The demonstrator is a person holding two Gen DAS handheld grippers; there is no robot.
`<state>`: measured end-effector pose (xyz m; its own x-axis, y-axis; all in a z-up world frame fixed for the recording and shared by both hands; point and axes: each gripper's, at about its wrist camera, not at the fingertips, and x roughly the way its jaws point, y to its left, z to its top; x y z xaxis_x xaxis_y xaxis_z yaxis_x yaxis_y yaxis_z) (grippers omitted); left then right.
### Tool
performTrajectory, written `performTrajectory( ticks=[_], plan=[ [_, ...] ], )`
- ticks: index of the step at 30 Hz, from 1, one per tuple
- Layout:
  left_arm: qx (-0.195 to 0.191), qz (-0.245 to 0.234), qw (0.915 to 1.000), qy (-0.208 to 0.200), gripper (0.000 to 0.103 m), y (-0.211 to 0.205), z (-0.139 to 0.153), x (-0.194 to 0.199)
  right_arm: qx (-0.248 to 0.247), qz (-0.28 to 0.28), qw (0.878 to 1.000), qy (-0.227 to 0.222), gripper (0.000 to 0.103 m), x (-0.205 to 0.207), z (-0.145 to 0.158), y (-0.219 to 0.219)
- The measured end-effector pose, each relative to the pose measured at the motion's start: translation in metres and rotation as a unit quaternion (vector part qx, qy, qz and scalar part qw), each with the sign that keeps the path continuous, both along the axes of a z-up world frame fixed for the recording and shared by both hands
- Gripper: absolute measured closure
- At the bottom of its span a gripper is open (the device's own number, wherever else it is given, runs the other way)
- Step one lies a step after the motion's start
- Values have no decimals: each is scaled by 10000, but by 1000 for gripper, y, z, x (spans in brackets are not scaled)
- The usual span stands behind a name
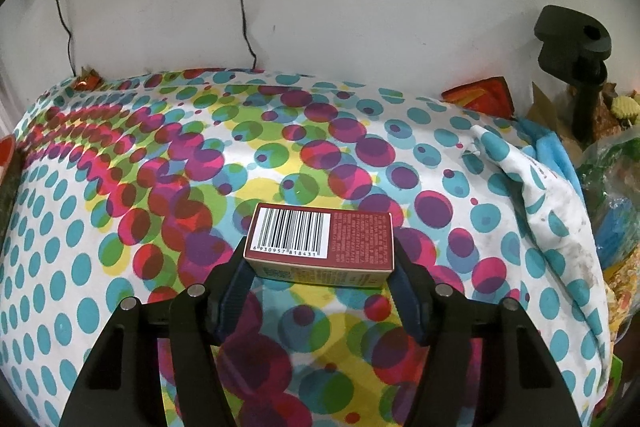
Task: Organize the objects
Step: 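Carry the red barcode box over the red tray with the right tool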
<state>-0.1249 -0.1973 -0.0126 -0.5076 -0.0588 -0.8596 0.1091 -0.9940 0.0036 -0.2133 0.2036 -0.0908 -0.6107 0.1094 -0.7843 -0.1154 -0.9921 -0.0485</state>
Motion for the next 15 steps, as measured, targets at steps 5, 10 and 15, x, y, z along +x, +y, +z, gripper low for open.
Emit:
performTrajectory(
  ticks=[5,10,15],
  plan=[
    [18,-30,10000,-77,43,3,-4,3,76,135,9999,-18,42,9,0,0],
    [65,-30,9999,-81,41,5,-4,9,101,371,9993,16,42,15,3,-7],
    [125,48,9999,0,40,3,0,17,98,716,9973,89,42,23,12,-18]
  ],
)
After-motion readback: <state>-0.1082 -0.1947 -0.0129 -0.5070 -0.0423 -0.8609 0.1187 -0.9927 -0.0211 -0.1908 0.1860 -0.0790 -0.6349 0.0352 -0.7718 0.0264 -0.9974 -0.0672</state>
